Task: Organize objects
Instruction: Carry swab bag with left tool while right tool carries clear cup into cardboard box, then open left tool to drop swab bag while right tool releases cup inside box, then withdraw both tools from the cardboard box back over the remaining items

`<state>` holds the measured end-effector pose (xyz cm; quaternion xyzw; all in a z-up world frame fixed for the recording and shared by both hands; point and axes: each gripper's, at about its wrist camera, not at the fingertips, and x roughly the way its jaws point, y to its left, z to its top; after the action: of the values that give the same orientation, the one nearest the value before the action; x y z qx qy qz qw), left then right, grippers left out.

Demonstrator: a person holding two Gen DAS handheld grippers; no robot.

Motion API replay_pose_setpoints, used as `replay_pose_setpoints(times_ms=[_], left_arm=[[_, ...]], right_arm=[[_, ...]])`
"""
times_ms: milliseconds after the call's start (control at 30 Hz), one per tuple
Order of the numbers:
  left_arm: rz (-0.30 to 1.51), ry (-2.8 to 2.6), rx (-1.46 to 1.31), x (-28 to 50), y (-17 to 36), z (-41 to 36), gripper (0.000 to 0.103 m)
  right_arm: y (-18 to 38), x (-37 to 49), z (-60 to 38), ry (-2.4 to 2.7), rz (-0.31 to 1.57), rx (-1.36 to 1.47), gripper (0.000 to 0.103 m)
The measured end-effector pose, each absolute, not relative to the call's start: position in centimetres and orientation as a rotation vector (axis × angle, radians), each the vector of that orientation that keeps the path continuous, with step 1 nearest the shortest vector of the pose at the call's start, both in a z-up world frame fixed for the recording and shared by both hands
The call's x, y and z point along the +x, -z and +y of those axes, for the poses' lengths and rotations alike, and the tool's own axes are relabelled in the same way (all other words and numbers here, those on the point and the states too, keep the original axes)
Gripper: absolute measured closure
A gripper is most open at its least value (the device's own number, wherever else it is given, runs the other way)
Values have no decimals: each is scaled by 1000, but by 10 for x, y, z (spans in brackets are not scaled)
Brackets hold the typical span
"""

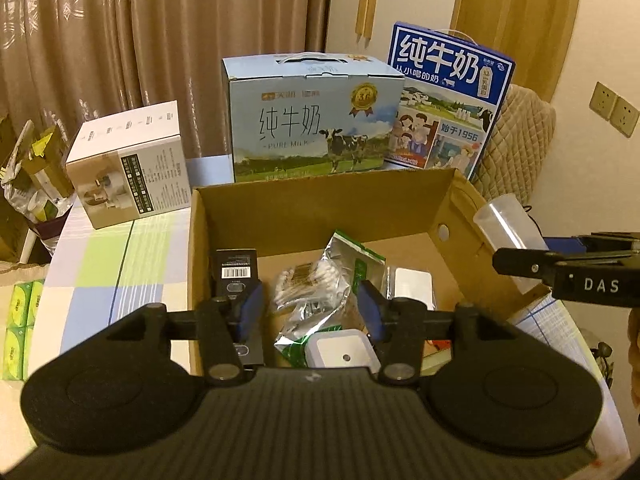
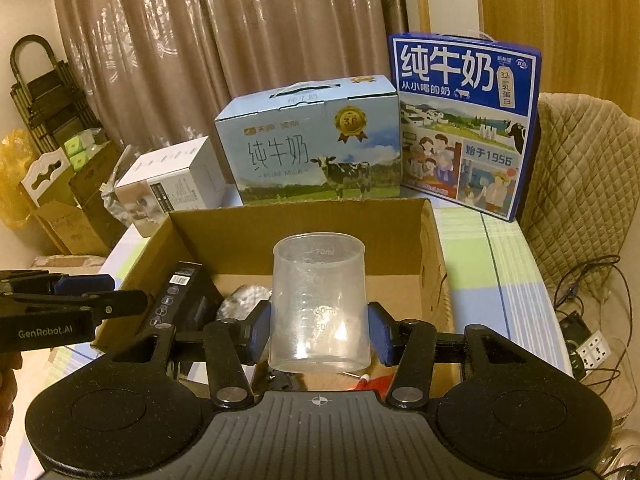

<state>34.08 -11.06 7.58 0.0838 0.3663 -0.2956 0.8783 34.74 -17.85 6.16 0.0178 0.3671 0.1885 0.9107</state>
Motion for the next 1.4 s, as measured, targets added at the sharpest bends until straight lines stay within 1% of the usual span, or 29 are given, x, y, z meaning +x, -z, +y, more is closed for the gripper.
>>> replay_pose_setpoints(times_ms=[300,367,433,467,533,667,1033,1100,1267,1400], left_arm=[[757,618,174,339,-77,-107,55],[759,615,175,339,-76,-106,51],[759,615,176,338,-75,-104,49],[758,616,175,337,-76,-102,48],[754,616,170,333,-76,-98,45],[757,609,151,322,-76,-87,42],[772,585,99,263,-81,-50,33],[770,573,91,251,-85,-41,31],[780,533,65,221,-92,-16,19],[781,505,47,196,-98,3,15]], right_arm=[[-61,353,-173,-390,754,49,55],[-60,356,-174,-418,727,91,54],[-59,358,-175,-444,706,117,33],[-60,358,-176,-424,689,122,18],[-64,352,-181,-402,638,142,17],[-66,341,-192,-392,634,167,17],[-63,276,-207,-356,714,177,17],[-65,261,-207,-353,715,151,17],[-71,222,-208,-355,749,143,17],[-78,193,-207,-369,755,158,17]])
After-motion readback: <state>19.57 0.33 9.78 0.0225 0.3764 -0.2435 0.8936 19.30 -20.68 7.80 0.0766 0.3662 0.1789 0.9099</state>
